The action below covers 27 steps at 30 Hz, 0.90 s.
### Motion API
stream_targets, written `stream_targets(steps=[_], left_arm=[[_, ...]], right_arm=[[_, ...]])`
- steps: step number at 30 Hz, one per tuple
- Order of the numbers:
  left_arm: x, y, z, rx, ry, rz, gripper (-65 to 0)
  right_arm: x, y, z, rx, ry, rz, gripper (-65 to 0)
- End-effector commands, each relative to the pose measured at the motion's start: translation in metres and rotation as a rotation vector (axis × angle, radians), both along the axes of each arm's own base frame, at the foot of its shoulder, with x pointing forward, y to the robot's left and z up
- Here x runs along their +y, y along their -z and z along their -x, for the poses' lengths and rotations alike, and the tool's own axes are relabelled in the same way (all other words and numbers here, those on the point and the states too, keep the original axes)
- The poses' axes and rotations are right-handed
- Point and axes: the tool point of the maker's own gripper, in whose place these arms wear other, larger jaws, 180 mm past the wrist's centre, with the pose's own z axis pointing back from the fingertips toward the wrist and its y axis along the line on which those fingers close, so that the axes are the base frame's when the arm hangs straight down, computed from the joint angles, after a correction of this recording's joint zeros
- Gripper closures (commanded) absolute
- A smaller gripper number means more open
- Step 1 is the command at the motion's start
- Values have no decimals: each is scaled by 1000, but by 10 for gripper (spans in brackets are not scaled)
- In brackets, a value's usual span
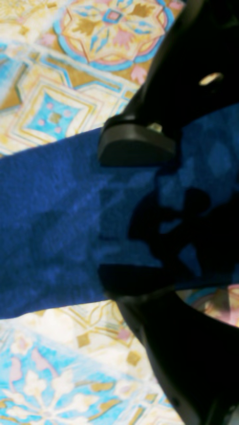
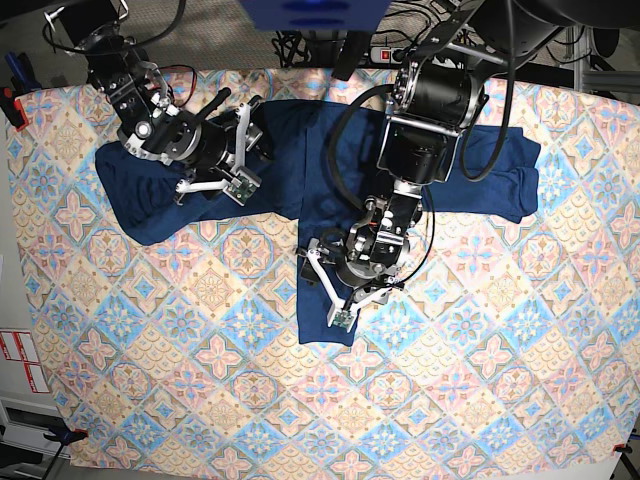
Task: Fold the T-shirt properly
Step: 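Move the left gripper to the sleeve cuff and pinch it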
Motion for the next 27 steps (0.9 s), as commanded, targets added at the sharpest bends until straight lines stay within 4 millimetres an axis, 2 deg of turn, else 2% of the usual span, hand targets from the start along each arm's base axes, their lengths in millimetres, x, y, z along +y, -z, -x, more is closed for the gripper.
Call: stream_targets(steps=[1,9,13,16,21,23,27], left_arm=[[-2,-9,-10,-23,13,-14,-448],[2,1,-2,-11,37,-65,-447],[3,12,9,18,44,-80,-438],[7,23,19,45,52,-99,-358],[12,34,27,79,49,-108,-81],[19,36,27,82,45,-120,0],[27,37,27,83,35,-125,0]], right_arm=[[1,-11,-8,-36,-2,-22,-288],[1,-11,-8,-36,-2,-22,-288],[1,-11,-8,-36,-2,-22,-288],[2,-13,-8,-41,-4,-25,-288],[6,-20,-9,-61,-13,-36,-288],[6,-20,-9,-61,-13,-36,-288],[6,-20,-9,-61,-13,-36,-288]])
